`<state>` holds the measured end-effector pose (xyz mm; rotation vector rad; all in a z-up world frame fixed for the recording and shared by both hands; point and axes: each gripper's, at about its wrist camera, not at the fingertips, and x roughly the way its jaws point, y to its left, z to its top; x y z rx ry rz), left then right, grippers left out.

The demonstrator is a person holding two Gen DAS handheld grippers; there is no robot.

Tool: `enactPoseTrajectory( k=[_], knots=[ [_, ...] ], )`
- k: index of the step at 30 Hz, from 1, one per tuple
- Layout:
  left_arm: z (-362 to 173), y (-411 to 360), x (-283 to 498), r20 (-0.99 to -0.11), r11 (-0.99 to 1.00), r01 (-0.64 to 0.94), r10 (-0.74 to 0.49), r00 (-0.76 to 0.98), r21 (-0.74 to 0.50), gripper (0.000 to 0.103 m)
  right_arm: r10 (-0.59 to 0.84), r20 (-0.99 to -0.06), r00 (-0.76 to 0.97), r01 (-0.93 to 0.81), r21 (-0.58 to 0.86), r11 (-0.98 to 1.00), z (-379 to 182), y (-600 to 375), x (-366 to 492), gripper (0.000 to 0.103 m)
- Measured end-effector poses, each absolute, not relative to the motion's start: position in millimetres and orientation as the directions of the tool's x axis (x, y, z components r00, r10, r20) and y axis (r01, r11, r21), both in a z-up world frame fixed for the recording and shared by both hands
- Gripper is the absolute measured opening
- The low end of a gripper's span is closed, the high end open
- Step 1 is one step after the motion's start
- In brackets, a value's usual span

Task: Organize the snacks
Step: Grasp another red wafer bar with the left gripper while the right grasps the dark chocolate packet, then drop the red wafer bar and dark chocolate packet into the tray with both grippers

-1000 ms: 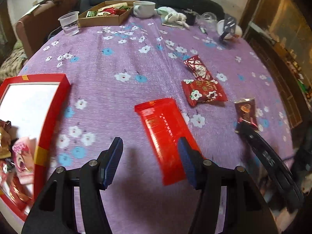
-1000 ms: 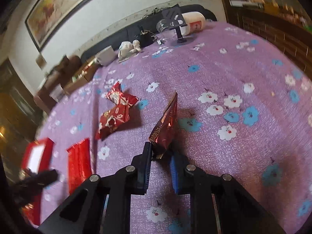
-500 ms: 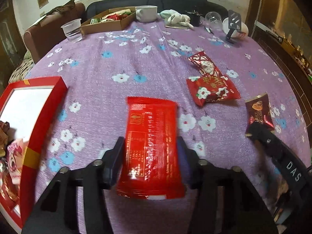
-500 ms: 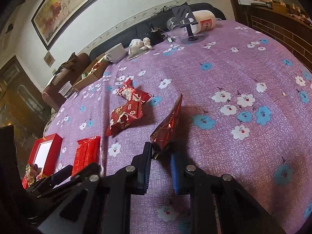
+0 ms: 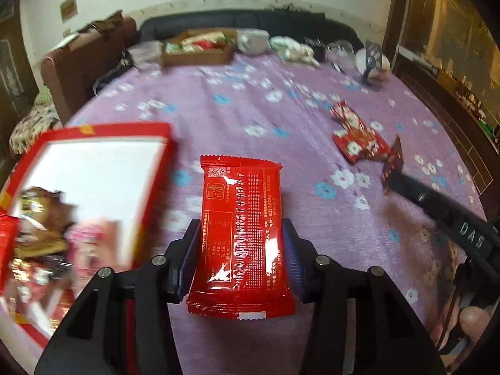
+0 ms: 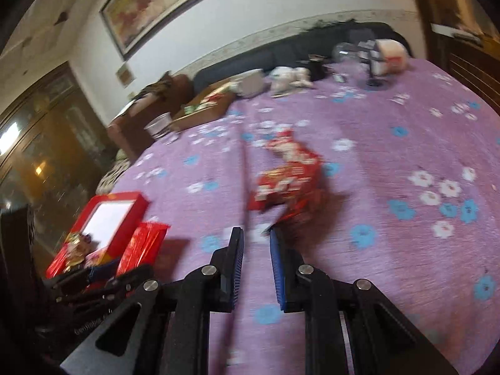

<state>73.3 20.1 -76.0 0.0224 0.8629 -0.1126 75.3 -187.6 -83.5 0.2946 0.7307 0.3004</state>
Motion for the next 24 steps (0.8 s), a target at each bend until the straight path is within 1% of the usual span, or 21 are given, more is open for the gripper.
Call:
enactPoseTrajectory(
  k=[2,4,6,8,11,12,13,15,16,19,21,24],
  knots=[
    [-67,37,65,-0.732,0.995,0.096,-0.083,0.676,-0.025,0.048,0.415,-0.599,0.685,-0.207,0.386,0.899,-79,-165,75,0.017],
    [-59,57,58,-0.71,0.998,0.07,-0.054,0.703,-0.007,0.048,0.408,-0.615,0.674,-0.239,0.341,0.909,-75,-135,75,0.016],
    [-55,79,53,-0.706,0.998,0.047,-0.055,0.706,-0.03,0.048,0.36,-0.626,0.692,-0.238,0.273,0.932,-69,-117,73,0.016],
    [-51,100,50,-0.702,0.999,0.022,-0.049,0.71,-0.047,0.048,0.306,-0.608,0.733,-0.2,0.237,0.951,-62,-121,70,0.016],
    [-45,123,45,-0.681,0.998,-0.008,-0.033,0.732,-0.057,0.048,0.166,-0.595,0.787,-0.062,0.191,0.98,-55,-157,65,0.019],
    [-43,128,43,-0.672,0.998,-0.009,-0.033,0.74,-0.06,0.048,0.118,-0.603,0.789,-0.016,0.171,0.985,-56,-170,64,0.023],
    [-42,131,42,-0.664,0.998,-0.007,-0.036,0.747,-0.062,0.048,0.062,-0.623,0.78,0.05,0.161,0.986,-61,-191,62,0.034],
    [-42,131,40,-0.652,0.998,0.004,-0.043,0.757,-0.062,0.048,0.022,-0.67,0.742,0.142,0.189,0.972,-73,-219,61,0.049],
    [-42,129,40,-0.65,0.998,0.015,-0.052,0.759,-0.062,0.048,0.02,-0.701,0.713,0.185,0.216,0.959,-80,-232,62,0.05],
    [-43,123,39,-0.648,0.996,0.056,-0.088,0.756,-0.07,0.048,0.046,-0.715,0.697,0.19,0.247,0.95,-88,-234,70,0.05],
    [-42,121,35,-0.646,0.995,0.074,-0.102,0.757,-0.071,0.048,0.011,-0.745,0.667,0.208,0.2,0.957,-92,-222,87,0.05],
    [-39,118,31,-0.635,0.994,0.087,-0.105,0.765,-0.059,0.048,-0.02,-0.789,0.614,0.256,0.175,0.951,-97,-212,112,0.05]
  ],
)
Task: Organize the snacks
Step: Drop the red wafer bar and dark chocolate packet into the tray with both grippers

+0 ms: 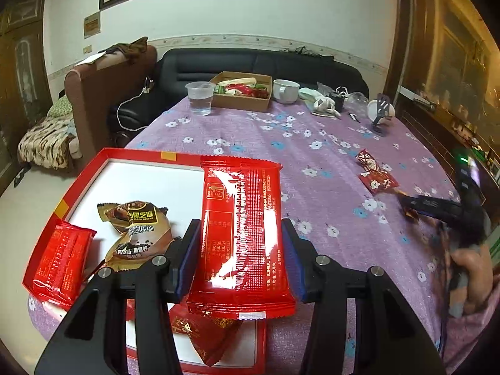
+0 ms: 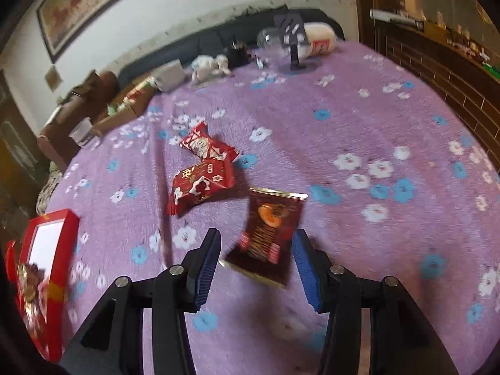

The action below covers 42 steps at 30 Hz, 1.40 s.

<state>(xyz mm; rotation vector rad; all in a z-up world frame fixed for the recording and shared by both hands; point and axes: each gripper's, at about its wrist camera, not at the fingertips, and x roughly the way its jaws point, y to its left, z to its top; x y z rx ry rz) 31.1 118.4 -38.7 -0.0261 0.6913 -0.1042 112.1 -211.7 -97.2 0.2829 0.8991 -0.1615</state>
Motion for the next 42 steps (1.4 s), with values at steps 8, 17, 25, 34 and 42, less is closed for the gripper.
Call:
enactPoseTrajectory(
  k=[8,17,25,34,42],
  knots=[
    [-36,135,29,-0.628,0.995,0.078,-0.097,0.772,-0.059,0.048,-0.151,-0.797,0.584,0.309,0.046,0.95,-106,-209,112,0.033],
    [-39,168,27,-0.628,0.998,0.02,-0.057,0.776,-0.065,0.048,0.254,-0.671,0.697,-0.04,0.317,0.948,-54,-133,88,0.032],
    [-44,220,34,-0.646,0.992,-0.122,0.093,0.758,-0.001,0.048,0.559,-0.633,0.535,-0.365,0.423,0.829,-57,18,119,0.032],
    [-60,252,41,-0.687,0.978,-0.204,0.171,0.706,0.034,0.048,0.638,-0.651,0.411,-0.466,0.451,0.761,-83,107,127,0.034],
    [-62,242,42,-0.702,0.974,-0.222,0.191,0.687,0.047,0.049,0.679,-0.603,0.42,-0.561,0.416,0.716,-66,115,108,0.045]
  ],
)
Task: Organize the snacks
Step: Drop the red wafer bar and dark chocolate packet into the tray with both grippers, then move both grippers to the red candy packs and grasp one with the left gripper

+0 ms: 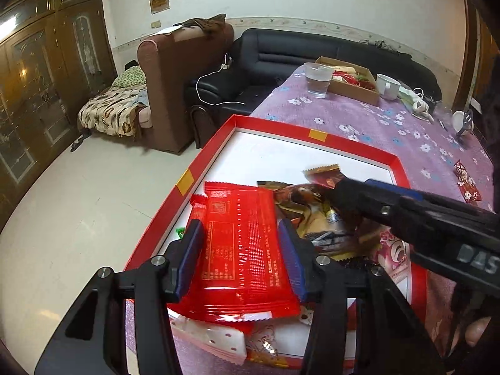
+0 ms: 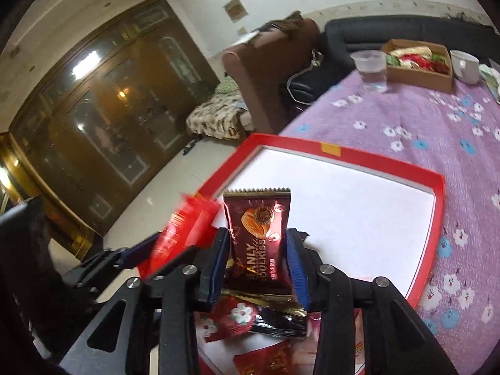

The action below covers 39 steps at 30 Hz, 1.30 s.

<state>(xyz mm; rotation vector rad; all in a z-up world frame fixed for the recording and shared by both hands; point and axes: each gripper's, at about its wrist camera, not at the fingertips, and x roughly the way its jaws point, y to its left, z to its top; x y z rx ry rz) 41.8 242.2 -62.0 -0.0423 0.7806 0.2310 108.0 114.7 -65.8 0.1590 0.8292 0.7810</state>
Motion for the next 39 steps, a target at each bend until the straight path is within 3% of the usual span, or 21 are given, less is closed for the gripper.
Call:
enactPoseTrajectory(
  k=[3,6,14,29,31,35,39],
  knots=[
    [-55,237,38,-0.684,0.973,-0.226,0.203,0.701,0.057,0.05,0.683,-0.571,0.455,-0.574,0.398,0.716,-57,104,97,0.053],
    [-48,231,33,-0.666,0.971,-0.229,0.216,0.714,0.07,0.058,0.673,-0.547,0.498,-0.563,0.386,0.731,-48,88,93,0.055],
    [-29,212,20,-0.617,0.971,-0.218,0.228,0.753,0.094,0.064,0.548,-0.543,0.636,-0.48,0.277,0.832,-33,38,78,0.069],
    [2,166,-13,-0.561,0.984,-0.151,0.18,0.808,0.099,0.072,0.429,-0.49,0.759,-0.304,0.316,0.899,-15,-83,34,0.075],
    [3,158,-18,-0.557,0.986,-0.136,0.164,0.814,0.091,0.083,0.406,-0.487,0.774,-0.281,0.31,0.908,-13,-99,24,0.075],
    [-5,130,-24,-0.578,0.995,-0.062,0.097,0.81,0.08,0.084,0.341,-0.492,0.801,-0.221,0.286,0.932,-12,-133,5,0.079],
    [-33,86,-17,-0.667,0.994,0.085,-0.015,0.745,0.073,0.084,0.248,-0.522,0.816,-0.119,0.268,0.956,-21,-179,-11,0.08]
  ],
)
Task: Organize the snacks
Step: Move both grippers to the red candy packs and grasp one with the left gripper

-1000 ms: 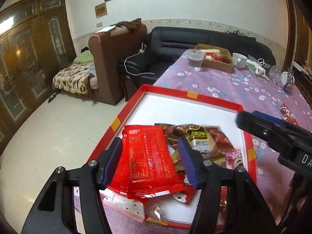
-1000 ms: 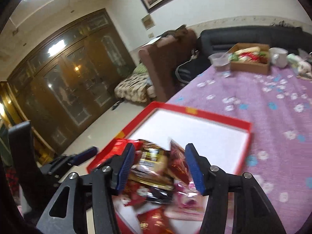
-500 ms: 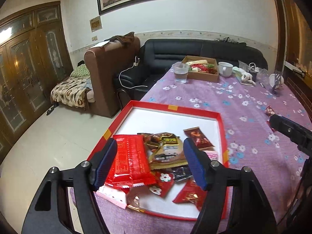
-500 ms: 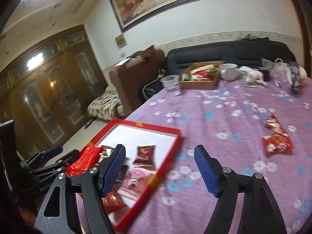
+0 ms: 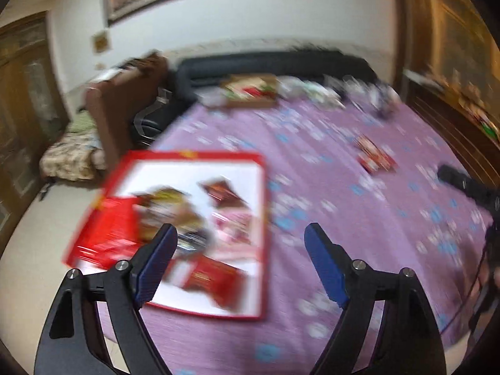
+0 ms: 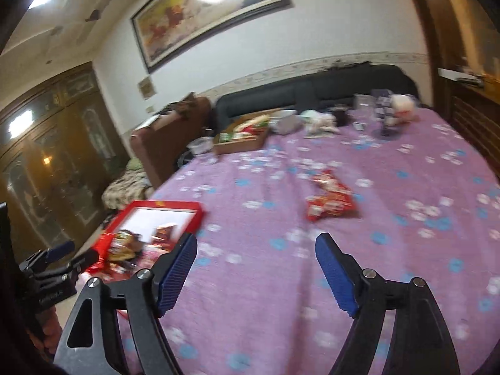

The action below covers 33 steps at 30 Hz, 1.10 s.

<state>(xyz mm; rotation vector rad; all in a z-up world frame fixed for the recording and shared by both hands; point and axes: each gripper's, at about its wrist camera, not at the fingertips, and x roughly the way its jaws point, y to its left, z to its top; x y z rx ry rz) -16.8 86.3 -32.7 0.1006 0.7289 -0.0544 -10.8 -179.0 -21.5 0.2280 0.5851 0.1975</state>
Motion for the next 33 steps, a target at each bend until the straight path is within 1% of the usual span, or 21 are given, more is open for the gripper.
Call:
enactPoseTrajectory(
  k=[2,6,11,17,20,21,24,27,29,33],
  knots=[
    [-45,67,-13,-0.707,0.986,0.148,-0.05,0.705,0.078,0.084,0.215,-0.537,0.815,-0.07,0.277,0.958,-28,-201,-15,0.08],
    [-63,35,-6,-0.753,0.968,0.23,-0.075,0.654,0.103,0.084,0.173,-0.56,0.81,0.01,0.309,0.951,-42,-240,-18,0.08],
    [-72,17,5,-0.77,0.956,0.262,-0.067,0.635,0.134,0.084,0.159,-0.567,0.808,0.052,0.339,0.939,-58,-268,-13,0.08],
    [-70,2,29,-0.772,0.947,0.277,-0.053,0.634,0.162,0.084,0.182,-0.56,0.809,0.053,0.377,0.925,-72,-278,-3,0.08],
    [-62,-12,50,-0.754,0.944,0.29,-0.076,0.652,0.156,0.084,0.194,-0.538,0.821,0.049,0.403,0.914,-80,-283,0,0.08],
    [-61,-17,56,-0.75,0.943,0.292,-0.078,0.657,0.158,0.084,0.223,-0.531,0.818,0.043,0.441,0.896,-83,-288,1,0.082],
    [-58,-39,83,-0.745,0.934,0.326,-0.114,0.658,0.145,0.084,0.285,-0.469,0.836,0.022,0.549,0.836,-90,-305,-1,0.082],
    [-59,-66,112,-0.747,0.918,0.37,-0.144,0.649,0.145,0.084,0.316,-0.444,0.839,0.023,0.608,0.794,-96,-315,0,0.082],
    [-62,-83,130,-0.75,0.907,0.394,-0.155,0.643,0.151,0.084,0.326,-0.444,0.835,0.023,0.619,0.785,-98,-318,2,0.082],
    [-70,-113,163,-0.772,0.874,0.471,-0.215,0.598,0.121,0.084,0.353,-0.427,0.832,0.0,0.637,0.771,-99,-319,4,0.082]
  ],
)
